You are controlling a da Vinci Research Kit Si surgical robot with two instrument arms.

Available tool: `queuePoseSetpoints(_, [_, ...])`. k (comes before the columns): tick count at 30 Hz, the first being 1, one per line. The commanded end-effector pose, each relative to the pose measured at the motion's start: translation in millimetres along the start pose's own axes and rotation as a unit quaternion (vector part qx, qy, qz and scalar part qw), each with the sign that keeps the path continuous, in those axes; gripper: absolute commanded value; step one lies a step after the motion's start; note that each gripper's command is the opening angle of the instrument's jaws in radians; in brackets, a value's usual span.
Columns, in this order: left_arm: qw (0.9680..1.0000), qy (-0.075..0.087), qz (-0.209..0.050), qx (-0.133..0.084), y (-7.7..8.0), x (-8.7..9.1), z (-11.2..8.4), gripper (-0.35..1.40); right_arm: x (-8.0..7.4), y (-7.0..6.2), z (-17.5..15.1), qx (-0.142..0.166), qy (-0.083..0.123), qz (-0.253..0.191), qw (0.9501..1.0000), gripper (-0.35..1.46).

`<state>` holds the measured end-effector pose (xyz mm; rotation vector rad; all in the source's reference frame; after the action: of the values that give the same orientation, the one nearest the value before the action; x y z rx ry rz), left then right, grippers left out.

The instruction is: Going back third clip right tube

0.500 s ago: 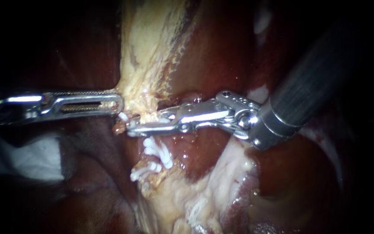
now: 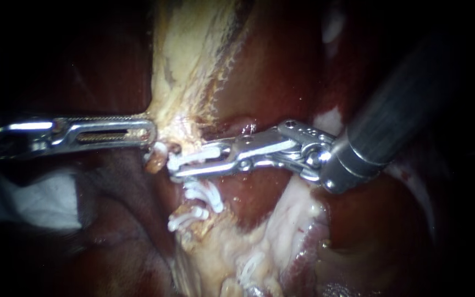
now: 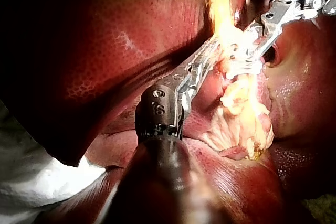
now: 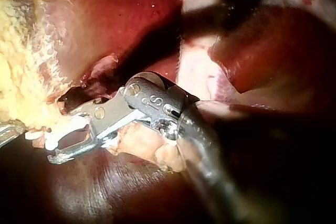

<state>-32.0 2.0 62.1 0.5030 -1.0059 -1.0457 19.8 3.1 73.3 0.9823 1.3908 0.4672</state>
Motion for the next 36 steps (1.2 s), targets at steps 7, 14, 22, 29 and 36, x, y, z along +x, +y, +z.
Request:
queuePoseSetpoints(7, [1.0000, 0.000, 0.000, -0.001, -0.2, 0.0, -0.1, -0.35, -0.1, 0.1, -0.3, -0.027, 0.008, -0.031, 0.9991, 0.54])
queuePoseSetpoints(14, [1.0000, 0.000, 0.000, 0.000, -0.2, 0.0, -0.2, -0.35, -0.8, -0.9, -3.0, -0.047, 0.010, -0.067, 0.9966, 0.57])
queuePoseSetpoints(22, [1.0000, 0.000, 0.000, 0.000, -0.1, 0.0, -0.1, -0.35, -2.5, -4.0, -9.0, -0.078, -0.021, -0.128, 0.9884, 0.60])
queuePoseSetpoints(29, [1.0000, 0.000, 0.000, 0.000, -0.1, 0.0, -0.1, -0.35, -2.1, -6.4, -12.6, -0.090, -0.044, -0.171, 0.9802, 0.60])
queuePoseSetpoints(36, [1.0000, -0.001, 0.002, -0.001, 0.2, 0.5, 0.4, -0.35, -0.4, -8.5, -14.4, -0.085, -0.051, -0.189, 0.9769, 0.60])
